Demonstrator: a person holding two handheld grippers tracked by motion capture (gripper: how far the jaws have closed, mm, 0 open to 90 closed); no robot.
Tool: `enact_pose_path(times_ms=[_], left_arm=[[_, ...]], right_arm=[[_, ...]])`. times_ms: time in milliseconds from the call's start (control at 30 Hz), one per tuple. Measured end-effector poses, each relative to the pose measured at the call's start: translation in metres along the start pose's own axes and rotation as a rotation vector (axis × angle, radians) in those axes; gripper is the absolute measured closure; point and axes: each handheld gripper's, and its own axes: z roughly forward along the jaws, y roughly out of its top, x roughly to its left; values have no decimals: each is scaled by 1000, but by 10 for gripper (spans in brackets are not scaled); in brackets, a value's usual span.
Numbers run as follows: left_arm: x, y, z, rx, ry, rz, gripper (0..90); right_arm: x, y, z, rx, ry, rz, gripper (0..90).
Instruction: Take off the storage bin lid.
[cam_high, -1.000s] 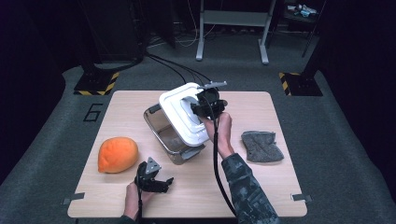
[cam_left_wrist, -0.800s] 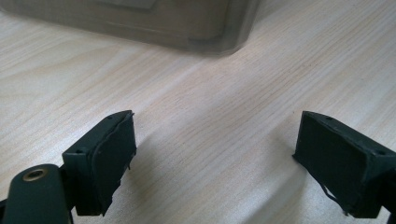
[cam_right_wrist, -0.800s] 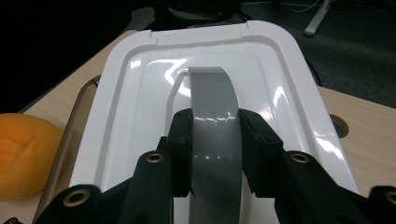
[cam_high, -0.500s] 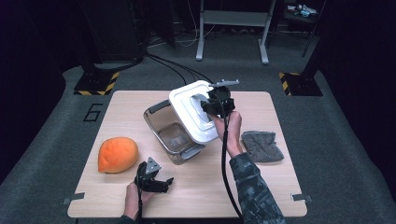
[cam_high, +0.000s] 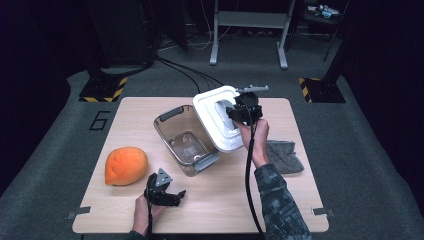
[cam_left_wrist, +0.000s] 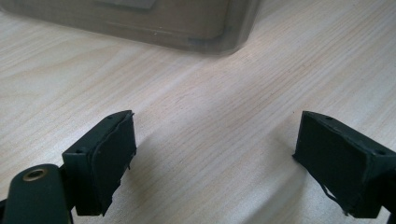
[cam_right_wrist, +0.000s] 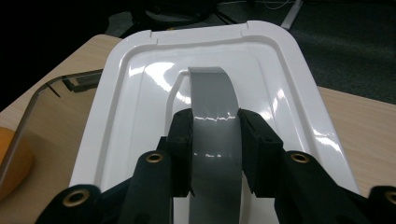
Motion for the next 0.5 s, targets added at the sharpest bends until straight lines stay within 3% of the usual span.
enact_pose_path(times_ms=[500], left_arm=[[0, 0, 0, 1, -6, -4, 119]], right_arm=[[-30, -11, 5, 13, -66, 48, 668]])
